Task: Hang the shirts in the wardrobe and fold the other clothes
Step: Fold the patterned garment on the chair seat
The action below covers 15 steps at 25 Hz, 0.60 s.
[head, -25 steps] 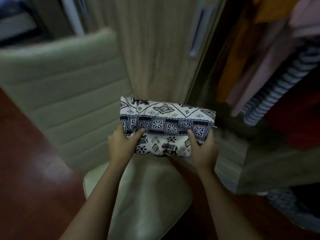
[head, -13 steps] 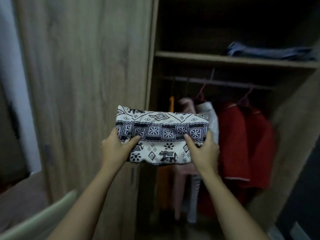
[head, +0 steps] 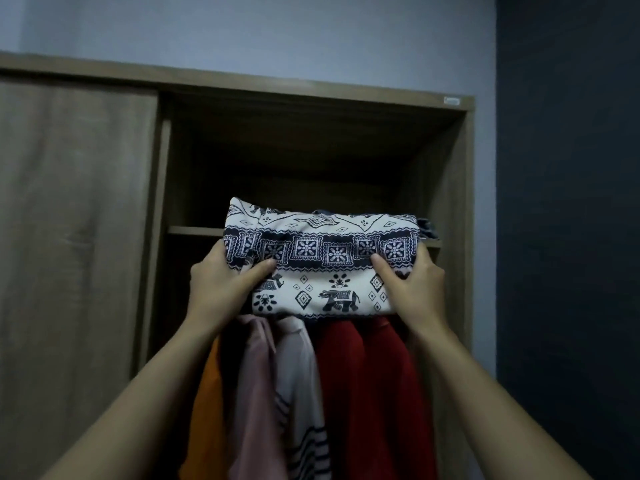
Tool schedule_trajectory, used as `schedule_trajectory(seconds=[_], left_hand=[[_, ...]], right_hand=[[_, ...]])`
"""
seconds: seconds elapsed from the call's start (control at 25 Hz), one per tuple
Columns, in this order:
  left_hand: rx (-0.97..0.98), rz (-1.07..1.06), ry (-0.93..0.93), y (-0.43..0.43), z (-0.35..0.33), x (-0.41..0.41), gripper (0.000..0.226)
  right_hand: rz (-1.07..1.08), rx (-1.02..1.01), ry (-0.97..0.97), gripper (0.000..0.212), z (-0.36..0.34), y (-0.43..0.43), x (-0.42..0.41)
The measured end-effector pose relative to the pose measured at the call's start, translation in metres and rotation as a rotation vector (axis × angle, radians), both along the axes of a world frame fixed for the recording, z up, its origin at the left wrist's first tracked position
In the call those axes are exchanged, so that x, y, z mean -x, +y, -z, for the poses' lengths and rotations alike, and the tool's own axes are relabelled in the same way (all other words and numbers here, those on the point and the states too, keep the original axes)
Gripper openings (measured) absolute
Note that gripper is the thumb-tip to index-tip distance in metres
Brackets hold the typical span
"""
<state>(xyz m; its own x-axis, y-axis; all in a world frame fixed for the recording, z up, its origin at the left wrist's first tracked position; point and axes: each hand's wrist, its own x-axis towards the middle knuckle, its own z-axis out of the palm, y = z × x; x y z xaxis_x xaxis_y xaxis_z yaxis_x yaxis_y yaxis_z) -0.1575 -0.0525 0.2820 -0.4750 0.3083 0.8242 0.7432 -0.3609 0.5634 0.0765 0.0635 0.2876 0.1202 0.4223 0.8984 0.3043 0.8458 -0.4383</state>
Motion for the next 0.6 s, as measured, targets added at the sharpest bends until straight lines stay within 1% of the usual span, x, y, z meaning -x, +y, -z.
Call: schedule_trajectory(seconds=[0.16, 0.44, 0.6], left_hand=[[-0.052, -0.006, 0.040, 0.055, -0.044, -0.019, 0.046], [-0.062, -0.068, 0.084, 0.144, -0.118, -0.028, 0.046], [-0.028, -0.089, 0.085, 0.185, -0.155, -0.030, 0.045]], right_hand=[[0.047, -0.048, -0.017, 0.034, -0.042, 0.049, -0.017], [0.173, -0.056, -0.081, 0.045, -0.117, 0.136, -0.022], [0.340, -0.043, -0.133, 0.047, -0.150, 0.165, -0.023]])
